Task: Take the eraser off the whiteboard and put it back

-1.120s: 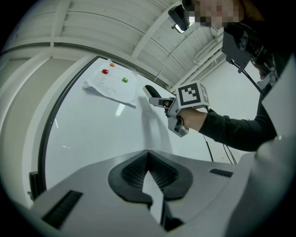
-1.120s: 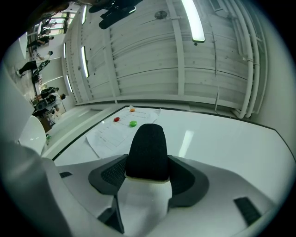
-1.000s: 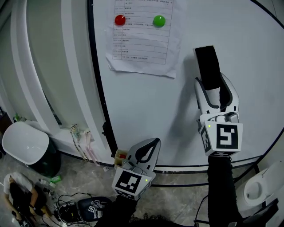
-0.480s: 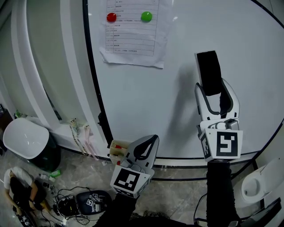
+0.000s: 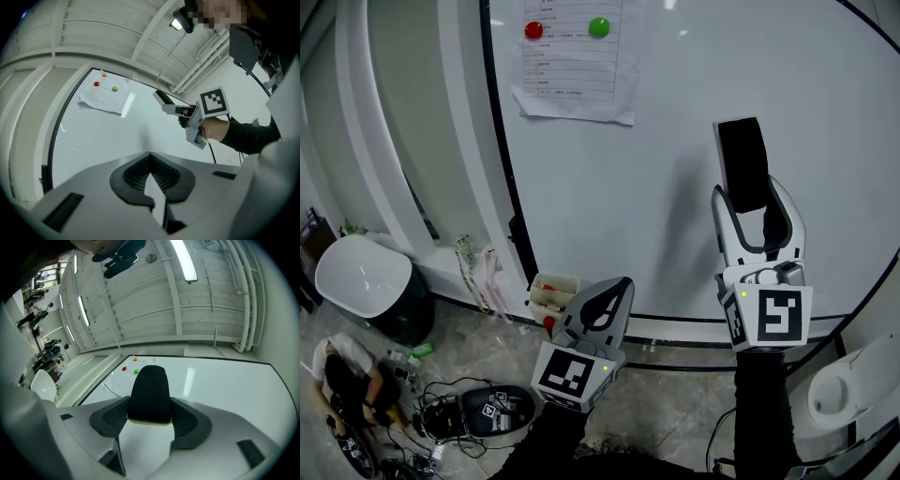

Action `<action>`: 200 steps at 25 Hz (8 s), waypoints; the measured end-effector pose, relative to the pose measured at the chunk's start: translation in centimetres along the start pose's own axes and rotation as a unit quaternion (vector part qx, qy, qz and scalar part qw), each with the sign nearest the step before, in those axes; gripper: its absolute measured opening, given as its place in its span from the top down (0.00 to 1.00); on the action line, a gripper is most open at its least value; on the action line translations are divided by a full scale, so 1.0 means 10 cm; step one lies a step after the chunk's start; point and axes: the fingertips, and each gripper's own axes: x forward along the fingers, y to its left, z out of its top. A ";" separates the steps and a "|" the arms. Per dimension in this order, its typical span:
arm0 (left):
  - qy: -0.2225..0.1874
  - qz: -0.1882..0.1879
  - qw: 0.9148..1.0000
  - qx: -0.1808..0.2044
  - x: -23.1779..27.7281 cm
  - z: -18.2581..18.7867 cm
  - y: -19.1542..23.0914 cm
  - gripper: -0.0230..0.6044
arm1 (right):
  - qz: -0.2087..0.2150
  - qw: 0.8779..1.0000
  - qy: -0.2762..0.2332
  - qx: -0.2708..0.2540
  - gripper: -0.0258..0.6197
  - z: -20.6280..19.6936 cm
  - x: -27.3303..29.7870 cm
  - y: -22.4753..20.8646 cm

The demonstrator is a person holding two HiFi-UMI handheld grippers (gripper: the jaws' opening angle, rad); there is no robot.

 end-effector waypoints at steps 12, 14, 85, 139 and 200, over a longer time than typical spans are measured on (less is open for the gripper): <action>0.015 0.014 1.000 -0.004 -0.24 -0.08 -0.41 0.95 | 0.024 1.000 0.013 0.010 0.53 -0.06 -0.39 -0.02; 0.017 0.018 1.000 -0.003 -0.27 -0.10 -0.42 0.95 | 0.027 0.999 0.016 0.013 0.53 -0.09 -0.40 -0.01; 0.067 0.171 0.983 -0.023 -0.99 -0.79 1.60 0.95 | 0.353 0.930 0.099 -0.021 0.53 -1.77 -0.04 2.98; 0.071 0.149 0.985 -0.055 -0.77 -1.18 2.35 0.95 | 0.473 0.839 0.238 -0.125 0.53 -2.64 -0.14 3.75; 0.064 0.140 0.988 -0.005 -0.85 -0.50 0.54 0.95 | 0.241 0.942 0.157 0.175 0.95 -1.19 -0.94 2.10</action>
